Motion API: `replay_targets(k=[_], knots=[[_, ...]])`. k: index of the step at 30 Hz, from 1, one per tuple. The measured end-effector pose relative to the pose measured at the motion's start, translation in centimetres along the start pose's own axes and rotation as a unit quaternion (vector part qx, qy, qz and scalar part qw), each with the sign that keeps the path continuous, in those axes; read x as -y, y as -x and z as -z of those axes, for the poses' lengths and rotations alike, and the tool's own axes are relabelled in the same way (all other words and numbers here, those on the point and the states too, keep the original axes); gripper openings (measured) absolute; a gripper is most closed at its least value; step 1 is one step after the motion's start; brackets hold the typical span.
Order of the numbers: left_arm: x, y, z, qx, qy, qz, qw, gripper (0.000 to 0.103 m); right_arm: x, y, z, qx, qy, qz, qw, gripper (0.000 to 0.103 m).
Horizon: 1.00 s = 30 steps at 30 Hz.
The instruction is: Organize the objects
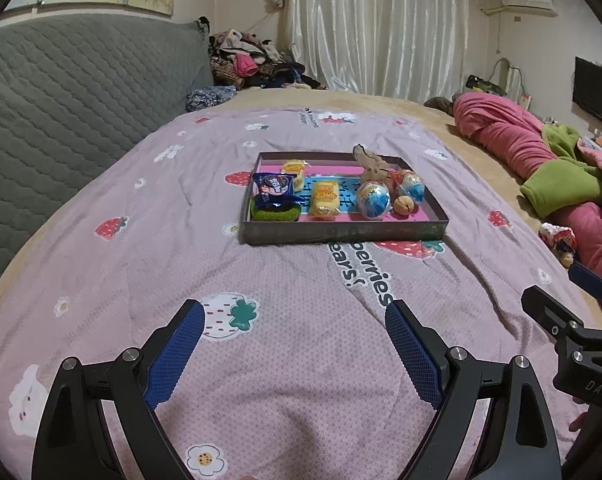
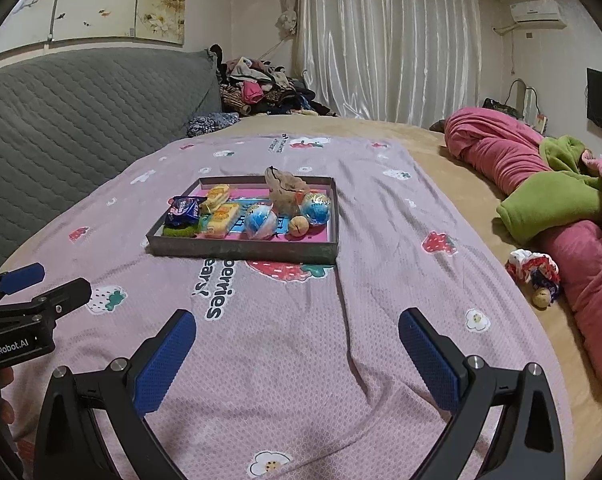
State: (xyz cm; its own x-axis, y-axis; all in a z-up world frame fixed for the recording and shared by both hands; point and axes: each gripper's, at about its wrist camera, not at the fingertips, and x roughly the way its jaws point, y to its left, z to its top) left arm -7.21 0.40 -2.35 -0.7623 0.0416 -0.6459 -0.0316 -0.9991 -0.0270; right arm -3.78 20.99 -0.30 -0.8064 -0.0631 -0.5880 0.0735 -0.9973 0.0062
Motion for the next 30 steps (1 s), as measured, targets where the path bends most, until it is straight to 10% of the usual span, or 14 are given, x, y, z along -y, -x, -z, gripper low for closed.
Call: replay_targets(k=[30], knots=[[-0.4, -2.7, 2.2, -0.016, -0.002, -0.004, 0.9999, 0.092, -0.1, -2.3, 2.2, -0.026, 0.003, 0.001, 1.0, 0.102]])
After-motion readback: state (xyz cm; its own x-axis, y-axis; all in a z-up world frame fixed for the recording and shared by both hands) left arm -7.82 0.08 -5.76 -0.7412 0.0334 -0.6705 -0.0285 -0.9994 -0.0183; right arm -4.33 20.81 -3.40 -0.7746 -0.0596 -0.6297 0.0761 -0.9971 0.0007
